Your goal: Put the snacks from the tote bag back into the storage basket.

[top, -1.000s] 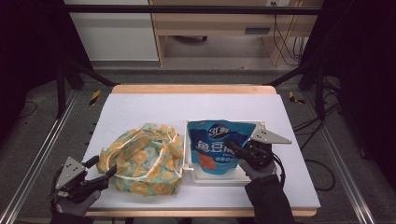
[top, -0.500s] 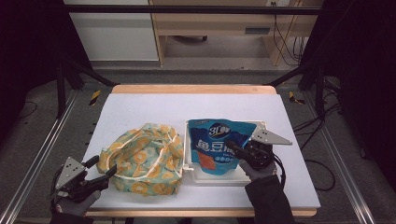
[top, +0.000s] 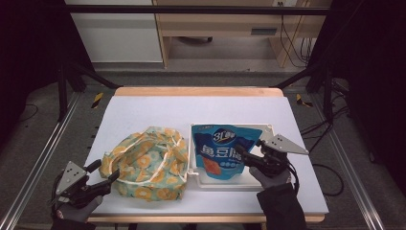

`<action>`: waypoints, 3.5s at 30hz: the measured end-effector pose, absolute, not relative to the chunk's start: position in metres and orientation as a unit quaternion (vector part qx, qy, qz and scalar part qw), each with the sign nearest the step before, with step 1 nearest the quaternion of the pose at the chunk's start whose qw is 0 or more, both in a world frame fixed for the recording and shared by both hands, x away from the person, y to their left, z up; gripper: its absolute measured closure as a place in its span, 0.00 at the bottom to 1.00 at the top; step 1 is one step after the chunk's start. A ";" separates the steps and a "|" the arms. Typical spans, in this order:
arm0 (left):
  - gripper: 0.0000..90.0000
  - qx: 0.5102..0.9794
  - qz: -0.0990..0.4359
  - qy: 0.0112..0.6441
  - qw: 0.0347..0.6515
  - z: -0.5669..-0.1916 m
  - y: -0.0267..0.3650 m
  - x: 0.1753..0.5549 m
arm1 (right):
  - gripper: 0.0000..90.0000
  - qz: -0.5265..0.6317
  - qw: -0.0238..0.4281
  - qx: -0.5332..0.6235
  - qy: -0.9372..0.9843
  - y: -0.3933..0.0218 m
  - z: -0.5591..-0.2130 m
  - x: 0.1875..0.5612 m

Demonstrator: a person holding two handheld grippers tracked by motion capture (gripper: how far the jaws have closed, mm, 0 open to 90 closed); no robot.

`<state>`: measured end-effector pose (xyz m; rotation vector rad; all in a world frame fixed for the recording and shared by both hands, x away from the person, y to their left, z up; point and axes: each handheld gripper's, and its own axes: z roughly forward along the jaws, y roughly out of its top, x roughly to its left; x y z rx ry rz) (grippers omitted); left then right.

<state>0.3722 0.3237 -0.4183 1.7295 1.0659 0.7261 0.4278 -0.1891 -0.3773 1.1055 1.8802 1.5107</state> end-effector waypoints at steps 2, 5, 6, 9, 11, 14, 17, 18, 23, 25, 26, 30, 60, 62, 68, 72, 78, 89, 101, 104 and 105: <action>0.28 0.706 0.297 0.435 0.473 -0.418 0.323 0.372 | 0.40 0.552 0.250 0.404 0.686 -0.192 -0.377 0.424; 0.28 0.706 0.298 0.434 0.473 -0.418 0.324 0.372 | 0.36 0.548 0.265 0.402 0.684 -0.198 -0.376 0.417; 0.27 0.706 0.298 0.435 0.473 -0.418 0.324 0.372 | 0.34 0.549 0.270 0.401 0.682 -0.200 -0.377 0.415; 0.27 0.705 0.298 0.434 0.475 -0.417 0.323 0.371 | 0.31 0.549 0.277 0.401 0.679 -0.205 -0.376 0.409; 0.27 0.704 0.298 0.435 0.475 -0.417 0.324 0.371 | 0.30 0.549 0.282 0.402 0.677 -0.210 -0.376 0.405; 0.27 0.703 0.299 0.436 0.476 -0.417 0.324 0.371 | 0.29 0.548 0.285 0.407 0.673 -0.218 -0.377 0.399; 0.27 0.703 0.299 0.436 0.476 -0.417 0.324 0.371 | 0.28 0.546 0.289 0.415 0.668 -0.226 -0.379 0.395; 0.27 0.704 0.299 0.435 0.475 -0.417 0.324 0.371 | 0.28 0.545 0.290 0.420 0.665 -0.229 -0.380 0.393; 0.27 0.702 0.300 0.436 0.476 -0.417 0.324 0.371 | 0.34 0.531 0.306 0.435 0.659 -0.240 -0.388 0.390; 0.27 0.703 0.300 0.437 0.475 -0.417 0.324 0.371 | 0.40 0.528 0.303 0.435 0.663 -0.239 -0.391 0.389; 0.27 0.703 0.300 0.436 0.475 -0.417 0.324 0.371 | 0.44 0.524 0.305 0.432 0.668 -0.236 -0.392 0.388; 0.27 0.703 0.300 0.436 0.475 -0.417 0.324 0.371 | 0.56 0.510 0.297 0.427 0.686 -0.224 -0.397 0.388; 0.28 0.707 0.298 0.435 0.471 -0.418 0.324 0.372 | 0.84 0.470 0.256 0.415 0.736 -0.196 -0.415 0.387; 0.28 0.707 0.298 0.435 0.471 -0.418 0.324 0.372 | 0.90 0.463 0.259 0.419 0.736 -0.193 -0.417 0.390; 0.28 0.707 0.299 0.435 0.471 -0.418 0.324 0.372 | 1.00 0.462 0.251 0.421 0.739 -0.193 -0.418 0.399; 0.28 0.707 0.298 0.435 0.471 -0.418 0.324 0.372 | 1.00 0.459 0.255 0.420 0.740 -0.194 -0.418 0.402; 0.28 0.707 0.299 0.435 0.471 -0.418 0.323 0.372 | 1.00 0.459 0.257 0.428 0.735 -0.195 -0.418 0.408; 0.28 0.705 0.297 0.434 0.476 -0.417 0.325 0.371 | 0.78 0.480 0.276 0.430 0.714 -0.208 -0.412 0.395; 0.25 0.702 0.294 0.441 0.476 -0.418 0.328 0.372 | 0.35 0.460 0.316 0.487 0.672 -0.261 -0.411 0.395; 0.24 0.703 0.295 0.441 0.474 -0.418 0.329 0.372 | 0.29 0.452 0.313 0.494 0.674 -0.272 -0.414 0.396; 0.24 0.702 0.294 0.442 0.475 -0.418 0.329 0.372 | 0.27 0.451 0.313 0.495 0.673 -0.275 -0.416 0.397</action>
